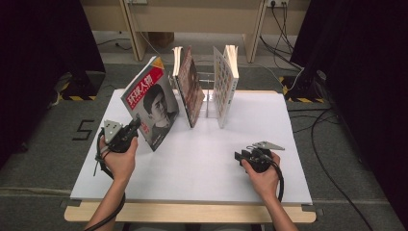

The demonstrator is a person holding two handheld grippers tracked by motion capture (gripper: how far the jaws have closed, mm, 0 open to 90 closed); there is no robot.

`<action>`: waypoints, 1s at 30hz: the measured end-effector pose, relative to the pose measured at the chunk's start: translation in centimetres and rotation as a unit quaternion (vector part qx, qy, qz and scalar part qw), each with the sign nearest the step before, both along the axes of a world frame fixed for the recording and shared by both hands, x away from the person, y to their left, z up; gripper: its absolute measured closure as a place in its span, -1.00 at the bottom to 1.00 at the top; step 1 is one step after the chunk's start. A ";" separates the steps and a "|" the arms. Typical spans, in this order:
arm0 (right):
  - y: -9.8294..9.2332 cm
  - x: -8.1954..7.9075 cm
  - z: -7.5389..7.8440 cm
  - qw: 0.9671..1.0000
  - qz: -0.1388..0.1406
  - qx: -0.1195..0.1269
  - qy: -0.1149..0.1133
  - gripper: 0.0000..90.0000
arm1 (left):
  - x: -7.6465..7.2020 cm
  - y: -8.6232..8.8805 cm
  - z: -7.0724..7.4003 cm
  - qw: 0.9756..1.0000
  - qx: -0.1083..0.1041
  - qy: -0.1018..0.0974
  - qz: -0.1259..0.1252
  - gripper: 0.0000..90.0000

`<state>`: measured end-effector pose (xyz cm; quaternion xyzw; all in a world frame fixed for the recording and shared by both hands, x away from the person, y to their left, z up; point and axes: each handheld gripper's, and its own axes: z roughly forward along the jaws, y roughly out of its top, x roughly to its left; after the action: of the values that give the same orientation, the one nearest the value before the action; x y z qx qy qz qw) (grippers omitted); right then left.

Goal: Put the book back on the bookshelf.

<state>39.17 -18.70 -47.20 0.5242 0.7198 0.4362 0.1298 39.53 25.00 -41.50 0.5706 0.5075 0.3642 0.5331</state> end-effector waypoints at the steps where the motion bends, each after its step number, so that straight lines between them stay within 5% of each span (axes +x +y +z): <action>1: 0.0 0.0 0.0 1.000 -0.001 0.002 0.002 0.38 | 0.0 0.0 0.0 1.000 -0.001 0.000 0.002 0.89; 18: 0.0 0.0 -0.1 1.000 0.002 -0.004 -0.001 0.37 | 0.7 0.8 0.3 1.000 -0.016 -0.009 -0.011 0.70; 30: 0.1 0.0 -0.1 1.000 0.002 -0.003 0.000 0.37 | 2.6 1.6 1.2 0.999 -0.028 -0.018 -0.025 0.59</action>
<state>39.22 -18.63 -47.28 0.5225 0.7220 0.4343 0.1310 42.08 26.63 -40.25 0.5610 0.4933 0.3466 0.5673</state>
